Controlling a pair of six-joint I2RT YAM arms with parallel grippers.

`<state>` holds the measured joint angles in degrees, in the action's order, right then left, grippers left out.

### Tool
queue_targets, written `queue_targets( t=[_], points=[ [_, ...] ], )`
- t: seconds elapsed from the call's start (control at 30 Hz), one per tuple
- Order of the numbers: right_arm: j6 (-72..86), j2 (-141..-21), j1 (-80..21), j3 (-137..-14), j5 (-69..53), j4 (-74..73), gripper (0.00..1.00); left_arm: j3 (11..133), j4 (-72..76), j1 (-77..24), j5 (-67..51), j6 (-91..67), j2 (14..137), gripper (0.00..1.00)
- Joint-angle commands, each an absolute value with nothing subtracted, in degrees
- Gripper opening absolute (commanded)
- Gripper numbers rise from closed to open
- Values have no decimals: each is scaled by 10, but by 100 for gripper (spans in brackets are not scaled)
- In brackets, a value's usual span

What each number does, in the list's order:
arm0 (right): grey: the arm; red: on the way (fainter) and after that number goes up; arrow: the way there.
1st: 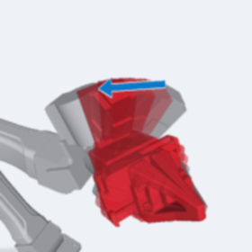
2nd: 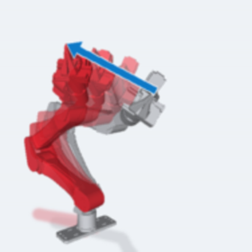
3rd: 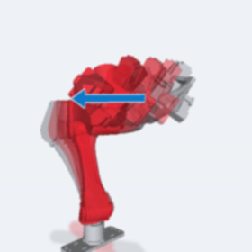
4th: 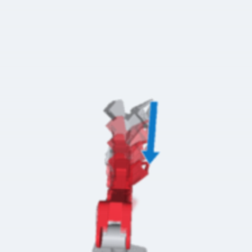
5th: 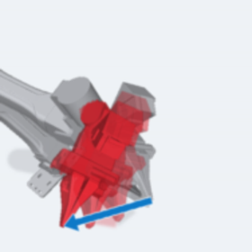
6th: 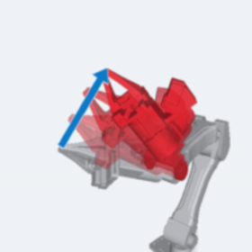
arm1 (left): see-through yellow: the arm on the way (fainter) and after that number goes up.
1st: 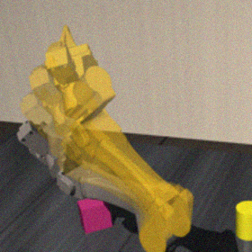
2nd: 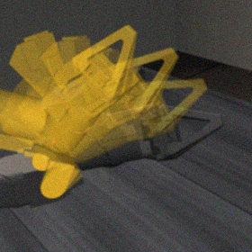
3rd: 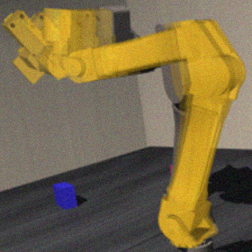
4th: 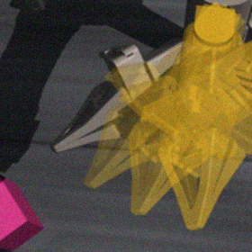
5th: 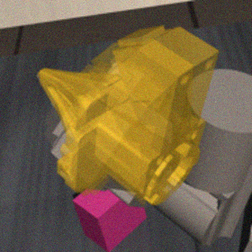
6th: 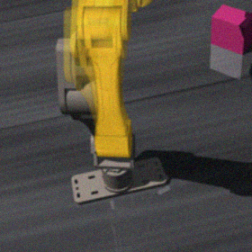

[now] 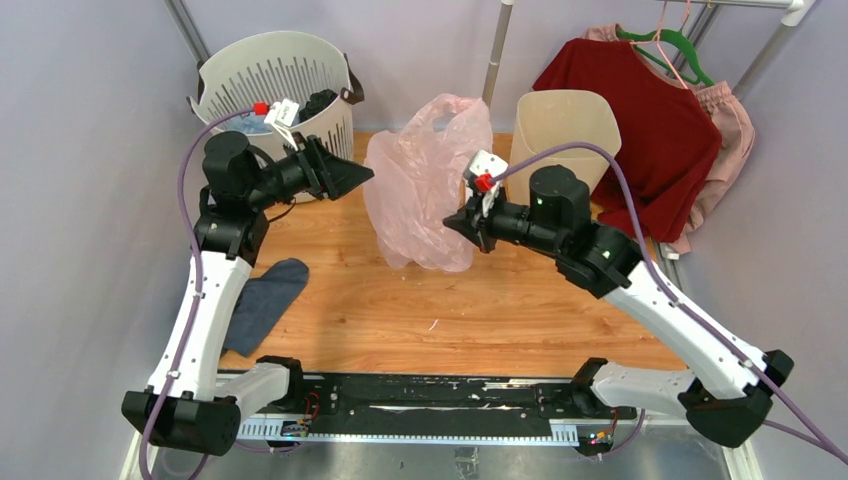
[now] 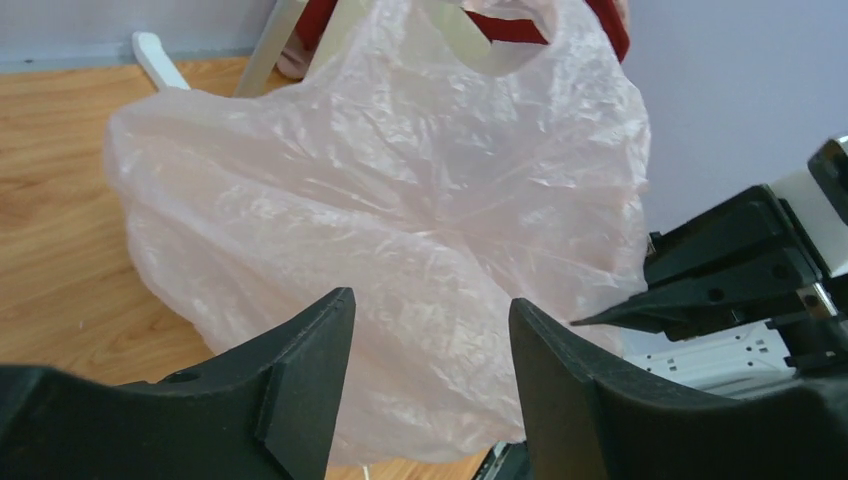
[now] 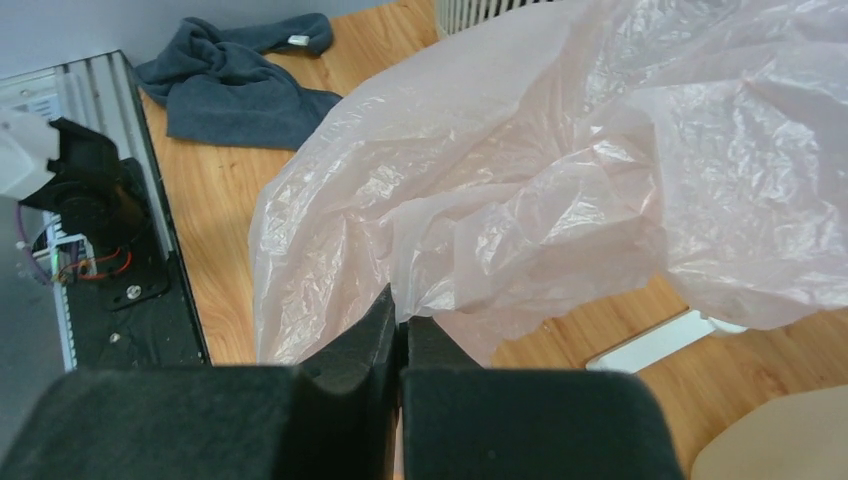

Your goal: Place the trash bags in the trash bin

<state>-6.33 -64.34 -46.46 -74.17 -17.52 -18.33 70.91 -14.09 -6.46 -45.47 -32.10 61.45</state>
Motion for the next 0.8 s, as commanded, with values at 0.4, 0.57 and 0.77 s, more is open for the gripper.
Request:
queue_targets(
  t=[0.4,0.57,0.77],
  points=[
    [-95,-498,-503,-746,-384,-349,0,710,69,-61,-608,-336,700,73],
    [-79,-462,-503,-741,-419,-364,0,708,68,-73,-656,-327,702,74],
    [-78,-456,-504,-746,-435,-374,0,705,69,-123,-690,-340,693,75]
  ],
)
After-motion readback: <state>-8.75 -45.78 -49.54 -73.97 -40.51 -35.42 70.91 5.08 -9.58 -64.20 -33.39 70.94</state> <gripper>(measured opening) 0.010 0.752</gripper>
